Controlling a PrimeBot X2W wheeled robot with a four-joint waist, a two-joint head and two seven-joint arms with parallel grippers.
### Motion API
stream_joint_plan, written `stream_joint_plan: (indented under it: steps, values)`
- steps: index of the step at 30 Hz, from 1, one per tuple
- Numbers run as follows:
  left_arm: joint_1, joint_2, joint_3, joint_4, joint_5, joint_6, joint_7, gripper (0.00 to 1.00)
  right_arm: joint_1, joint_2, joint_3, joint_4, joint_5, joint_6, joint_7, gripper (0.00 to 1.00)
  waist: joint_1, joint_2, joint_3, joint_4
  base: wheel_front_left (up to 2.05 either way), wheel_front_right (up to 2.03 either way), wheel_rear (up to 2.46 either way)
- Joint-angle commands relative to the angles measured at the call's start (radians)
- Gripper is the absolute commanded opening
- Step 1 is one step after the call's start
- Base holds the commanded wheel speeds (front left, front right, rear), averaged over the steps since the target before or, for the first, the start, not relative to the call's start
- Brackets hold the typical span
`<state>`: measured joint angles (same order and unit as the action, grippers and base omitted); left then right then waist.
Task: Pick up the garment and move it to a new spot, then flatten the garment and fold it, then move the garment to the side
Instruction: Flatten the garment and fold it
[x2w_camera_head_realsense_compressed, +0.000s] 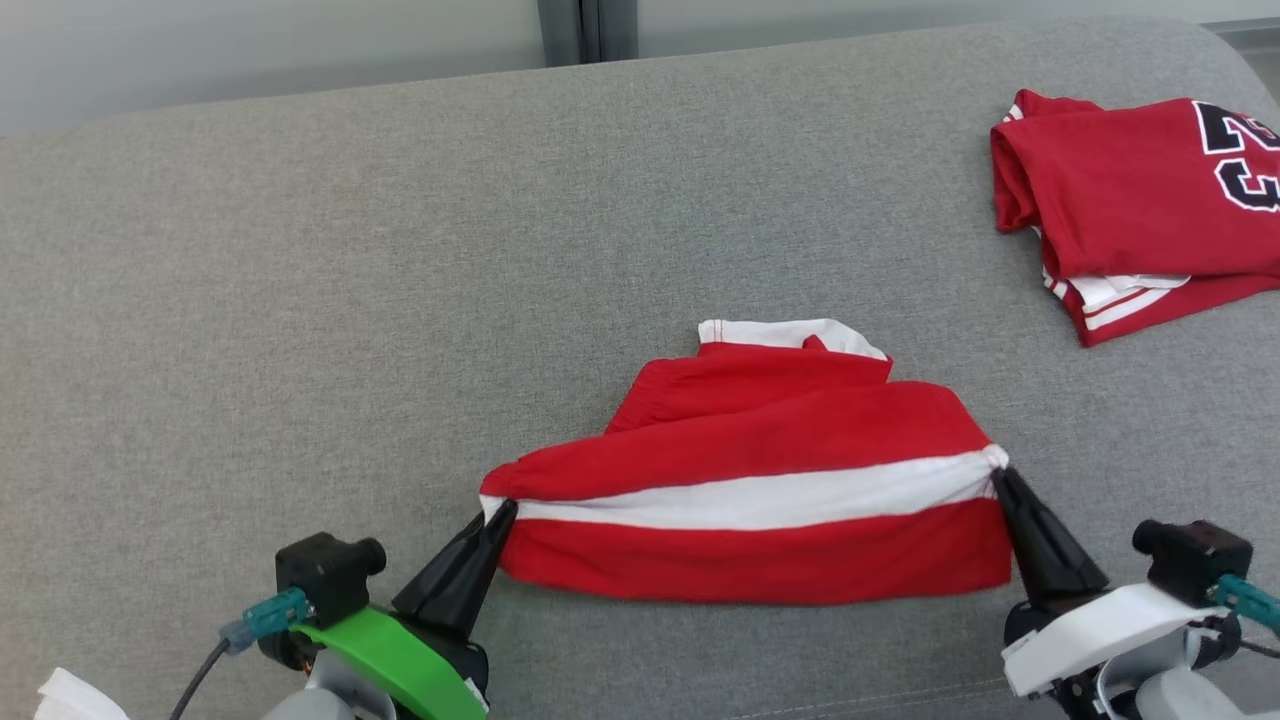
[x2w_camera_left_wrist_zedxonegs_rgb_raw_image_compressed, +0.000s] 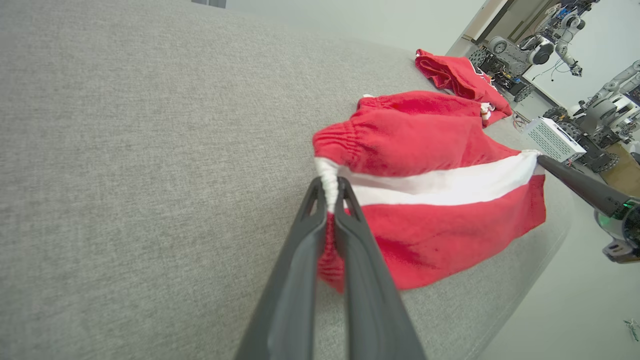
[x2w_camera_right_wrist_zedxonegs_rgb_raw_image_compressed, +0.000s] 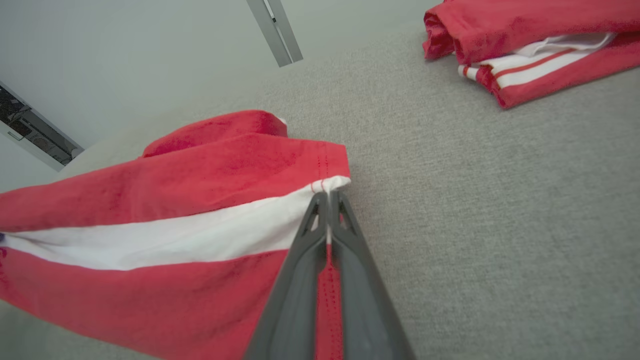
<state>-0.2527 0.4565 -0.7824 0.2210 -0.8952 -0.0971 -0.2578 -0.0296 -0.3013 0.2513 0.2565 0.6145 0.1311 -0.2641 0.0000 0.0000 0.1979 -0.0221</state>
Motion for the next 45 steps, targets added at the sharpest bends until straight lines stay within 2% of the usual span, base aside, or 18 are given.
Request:
stream_joint_plan:
  steps: [1,6,10,15,20,25,29,32,35,40,45]
  values:
    - [-0.027,-0.001,0.014,-0.023,-0.015,-0.009,-0.006,0.0,-0.021,-0.011,-0.026,-0.032,0.008,-0.001,0.0,0.0,0.0,0.0,0.0,-0.001,0.0,0.0,0.0]
    - [-0.107,0.027,0.053,-0.14,-0.08,-0.022,0.041,0.0,-0.08,-0.053,-0.092,-0.153,-0.001,-0.001,0.0,0.0,0.0,0.0,0.02,-0.002,0.0,0.0,0.0]
    - [-0.257,0.061,0.094,-0.237,-0.131,-0.026,0.141,0.0,-0.208,-0.113,-0.112,-0.209,0.003,-0.001,0.0,0.0,0.0,0.0,0.067,-0.008,0.0,0.0,0.0]
    - [-0.525,0.067,0.164,-0.282,-0.193,-0.02,0.292,0.0,-0.489,-0.172,-0.121,-0.194,0.005,-0.001,0.0,0.0,0.0,0.0,0.167,-0.018,0.0,0.0,0.0]
    - [-0.84,0.037,0.188,-0.176,-0.144,-0.023,0.383,0.0,-0.836,-0.219,-0.088,-0.112,-0.027,-0.001,0.023,0.0,0.0,0.0,0.28,-0.033,0.0,0.0,0.0]
    - [-1.094,-0.024,0.173,-0.051,-0.044,-0.031,0.333,0.0,-1.115,-0.241,-0.098,-0.036,-0.091,-0.001,0.017,0.0,0.0,0.0,0.369,-0.045,0.0,0.0,0.0]
    - [-1.216,-0.076,0.149,0.011,0.011,-0.034,0.211,0.0,-1.243,-0.26,-0.122,-0.025,-0.132,-0.001,0.007,0.0,0.0,0.0,0.415,-0.046,0.0,0.0,0.0]
    - [-1.227,-0.085,0.101,0.02,0.02,-0.034,0.1,0.0,-1.237,-0.268,-0.141,-0.05,-0.13,-0.001,0.002,0.0,0.0,0.0,0.434,-0.046,0.0,0.0,0.0]
    - [-1.171,-0.052,0.022,0.007,0.03,-0.034,0.031,0.0,-1.137,-0.27,-0.148,-0.081,-0.117,-0.001,0.0,0.0,0.0,0.0,0.44,-0.046,0.0,0.0,0.0]
    - [-0.996,0.009,-0.106,-0.031,0.047,-0.034,-0.006,0.0,-0.844,-0.251,-0.176,-0.151,-0.09,-0.001,-0.001,0.0,0.0,0.0,0.427,-0.049,0.0,0.0,0.0]
    - [-0.749,0.048,-0.148,-0.12,0.083,-0.034,-0.008,0.0,-0.515,-0.199,-0.238,-0.233,-0.047,-0.001,-0.001,0.0,0.0,0.0,0.373,-0.05,0.0,0.0,0.0]
